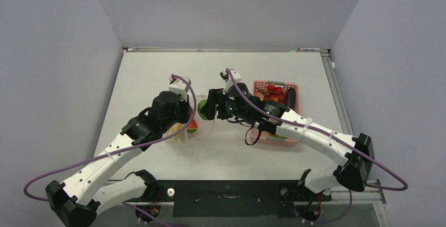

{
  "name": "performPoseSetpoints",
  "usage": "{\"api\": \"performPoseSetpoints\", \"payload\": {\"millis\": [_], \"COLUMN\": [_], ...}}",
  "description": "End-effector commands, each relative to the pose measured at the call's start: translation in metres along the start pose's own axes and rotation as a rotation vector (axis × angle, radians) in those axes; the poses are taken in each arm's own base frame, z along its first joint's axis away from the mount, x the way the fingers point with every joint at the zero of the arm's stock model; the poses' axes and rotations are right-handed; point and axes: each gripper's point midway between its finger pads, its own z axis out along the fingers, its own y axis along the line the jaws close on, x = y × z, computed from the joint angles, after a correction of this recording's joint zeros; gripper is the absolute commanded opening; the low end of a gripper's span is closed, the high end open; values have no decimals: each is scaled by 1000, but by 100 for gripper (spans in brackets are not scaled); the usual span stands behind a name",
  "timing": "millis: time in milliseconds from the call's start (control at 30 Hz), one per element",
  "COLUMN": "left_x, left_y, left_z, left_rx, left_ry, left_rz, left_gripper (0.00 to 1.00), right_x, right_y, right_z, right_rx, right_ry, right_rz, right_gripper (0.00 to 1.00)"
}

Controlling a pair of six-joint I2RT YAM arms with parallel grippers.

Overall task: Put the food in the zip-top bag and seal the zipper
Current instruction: Place the fake fruit in the zipper food storage bag.

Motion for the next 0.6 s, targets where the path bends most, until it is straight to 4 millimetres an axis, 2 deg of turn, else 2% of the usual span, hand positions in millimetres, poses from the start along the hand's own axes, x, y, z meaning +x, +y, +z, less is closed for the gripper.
{"api": "performPoseSetpoints", "payload": {"millis": [0,367,567], "left_x": [-17,-17,-17], "left_y": [-4,-4,-4], "left_z": [-3,-3,-3], "left_rx": [21,23,24], "left_ry": [-62,-64,-64], "left_rz": [-20,-21,-21], "left_gripper": [0,0,0], "right_x": [-15,7,13], "right_y": [27,22,14], "right_z": [9,40,52], "right_rx": [-84,-51,-3], "right_ry": [-43,10,13], "right_rz": [22,31,42], "right_gripper": [30,36,50]}}
